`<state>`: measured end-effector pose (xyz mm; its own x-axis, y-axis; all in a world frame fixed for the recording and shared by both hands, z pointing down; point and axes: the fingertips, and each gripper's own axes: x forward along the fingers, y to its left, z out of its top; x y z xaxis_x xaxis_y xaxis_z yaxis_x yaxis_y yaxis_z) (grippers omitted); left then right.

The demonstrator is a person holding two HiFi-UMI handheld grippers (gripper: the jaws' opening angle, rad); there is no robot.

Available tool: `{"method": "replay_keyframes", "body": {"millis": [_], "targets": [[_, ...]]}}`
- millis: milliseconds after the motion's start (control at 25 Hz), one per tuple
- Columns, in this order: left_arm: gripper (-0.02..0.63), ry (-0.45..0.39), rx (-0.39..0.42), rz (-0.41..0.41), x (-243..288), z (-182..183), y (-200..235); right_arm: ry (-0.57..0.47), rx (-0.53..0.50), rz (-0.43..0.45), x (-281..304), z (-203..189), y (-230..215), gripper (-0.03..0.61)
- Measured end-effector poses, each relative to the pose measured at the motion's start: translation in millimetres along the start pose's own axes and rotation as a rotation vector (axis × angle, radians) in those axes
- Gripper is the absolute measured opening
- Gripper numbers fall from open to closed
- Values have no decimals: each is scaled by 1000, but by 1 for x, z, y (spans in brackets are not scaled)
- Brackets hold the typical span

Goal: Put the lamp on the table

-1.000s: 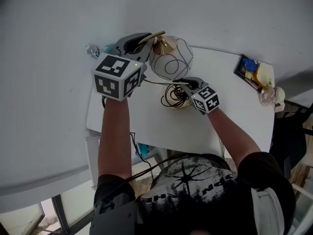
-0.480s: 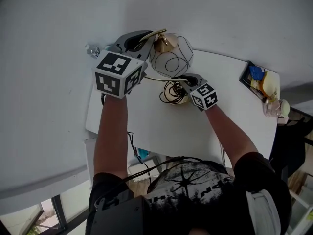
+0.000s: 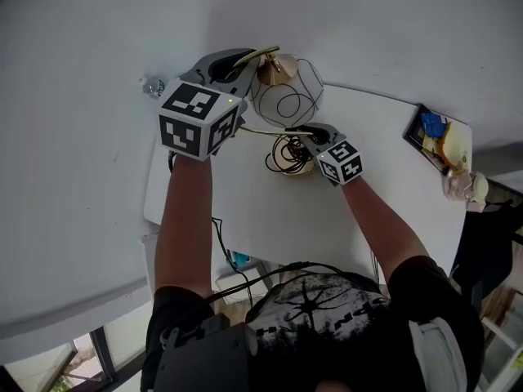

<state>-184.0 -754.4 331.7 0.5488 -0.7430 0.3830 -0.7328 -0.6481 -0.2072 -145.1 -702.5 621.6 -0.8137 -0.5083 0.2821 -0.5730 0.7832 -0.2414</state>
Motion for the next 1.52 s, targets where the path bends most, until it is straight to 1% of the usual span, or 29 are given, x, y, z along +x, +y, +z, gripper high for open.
{"method": "replay_keyframes", "body": {"millis": [120, 360, 800, 840, 880, 960, 1000, 1040, 1120, 1320, 1520], "targets": [[15, 6, 11, -10, 4, 1, -5, -3, 8, 2, -1, -3, 0, 18], [15, 15, -6, -9, 8, 1, -5, -1, 18, -7, -2, -4, -5, 20], [15, 20, 1, -10, 8, 2, -9, 73, 43, -41, -3, -11, -6, 25], [15, 20, 1, -10, 8, 3, -9, 79, 49, -49, -4, -12, -8, 29], [15, 21, 2, -11, 8, 3, -10, 85, 58, -57, -5, -13, -9, 49], [15, 23, 5, -14, 9, 3, -13, 96, 80, -58, -8, -14, -11, 123], [15, 23, 7, -15, 9, 4, -14, 101, 85, -56, -9, -14, -11, 149], [15, 24, 10, -15, 10, 4, -14, 105, 83, -56, -11, -13, -12, 160], [15, 23, 14, -13, 9, 4, -16, 114, 67, -65, -17, -13, -14, 169], [15, 21, 24, -15, 7, 4, -20, 132, 43, -93, -34, -21, -15, 169], [15, 19, 38, -13, 7, 6, -25, 119, 10, -98, -51, -22, -8, 169]]}}
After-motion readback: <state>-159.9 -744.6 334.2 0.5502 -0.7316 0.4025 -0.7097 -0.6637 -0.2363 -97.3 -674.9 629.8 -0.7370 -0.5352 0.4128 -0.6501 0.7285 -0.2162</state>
